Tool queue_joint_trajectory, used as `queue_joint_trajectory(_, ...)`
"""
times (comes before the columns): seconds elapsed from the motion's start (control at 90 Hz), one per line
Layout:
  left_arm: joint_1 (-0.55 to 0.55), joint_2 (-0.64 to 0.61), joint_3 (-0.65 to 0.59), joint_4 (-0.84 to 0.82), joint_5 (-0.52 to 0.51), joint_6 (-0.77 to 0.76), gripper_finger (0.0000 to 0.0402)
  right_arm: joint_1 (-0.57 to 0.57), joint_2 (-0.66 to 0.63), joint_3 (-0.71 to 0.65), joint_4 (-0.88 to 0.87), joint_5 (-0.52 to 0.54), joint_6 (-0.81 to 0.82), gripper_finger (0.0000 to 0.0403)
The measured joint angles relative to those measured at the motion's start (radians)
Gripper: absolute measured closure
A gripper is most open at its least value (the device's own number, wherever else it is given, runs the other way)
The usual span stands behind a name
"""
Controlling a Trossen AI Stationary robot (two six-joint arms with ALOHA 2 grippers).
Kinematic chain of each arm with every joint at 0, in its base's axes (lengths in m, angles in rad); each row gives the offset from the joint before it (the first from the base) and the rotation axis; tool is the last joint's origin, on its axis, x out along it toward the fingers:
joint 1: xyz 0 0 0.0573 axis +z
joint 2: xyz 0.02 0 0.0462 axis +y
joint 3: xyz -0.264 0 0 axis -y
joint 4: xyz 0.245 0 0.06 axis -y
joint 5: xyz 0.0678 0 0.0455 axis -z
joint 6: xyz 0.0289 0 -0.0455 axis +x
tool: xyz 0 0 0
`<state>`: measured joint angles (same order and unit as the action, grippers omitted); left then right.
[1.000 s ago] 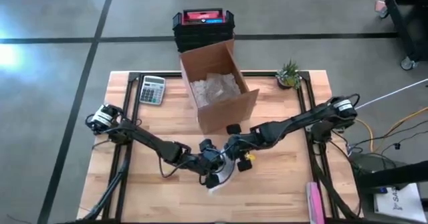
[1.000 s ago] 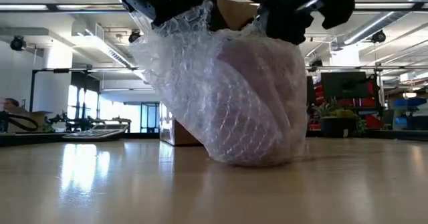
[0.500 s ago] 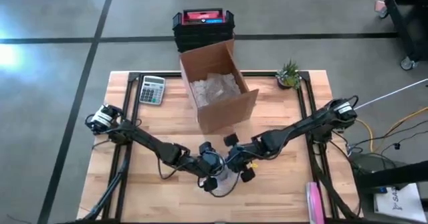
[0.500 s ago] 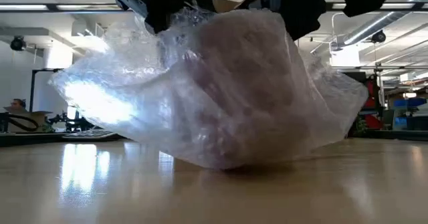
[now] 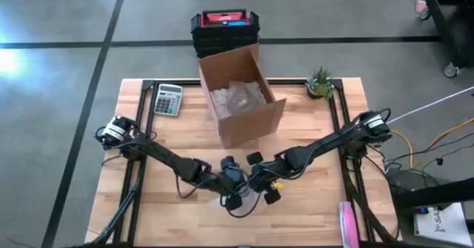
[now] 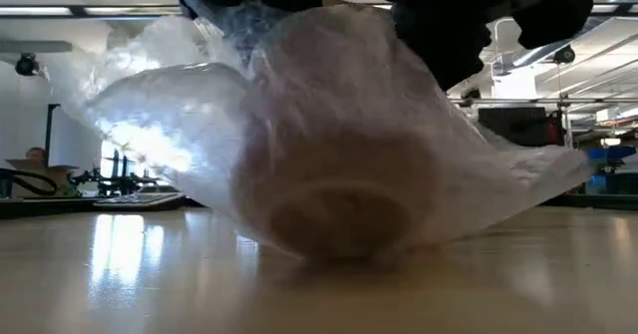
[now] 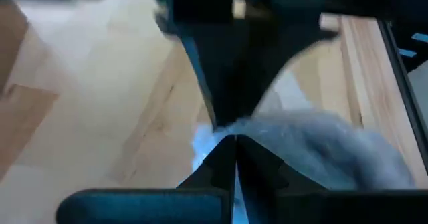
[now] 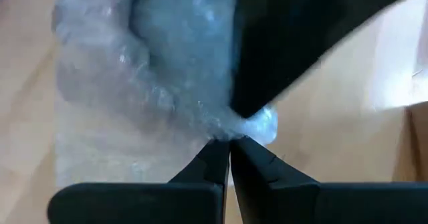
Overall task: Wrap mug
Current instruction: Wrap the purple mug with the bubble wrap
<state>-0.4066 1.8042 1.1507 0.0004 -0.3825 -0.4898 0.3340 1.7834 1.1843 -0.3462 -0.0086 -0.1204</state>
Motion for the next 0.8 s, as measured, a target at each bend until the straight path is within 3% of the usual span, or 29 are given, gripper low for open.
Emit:
queue_joint_trajectory(0.133, -0.002, 0.000, 0.047, -0.047, 0.010, 0.025, 0.0402, 0.002, 0.011, -0.008, -0.024, -0.003, -0.005, 0.0403)
queue_joint_trajectory(0.8, -0.025, -0.013, 0.337, -0.688, 0.030, 0.022, 0.0402, 0.000, 0.004, 0.004, -0.051, 0.061, -0.005, 0.0403)
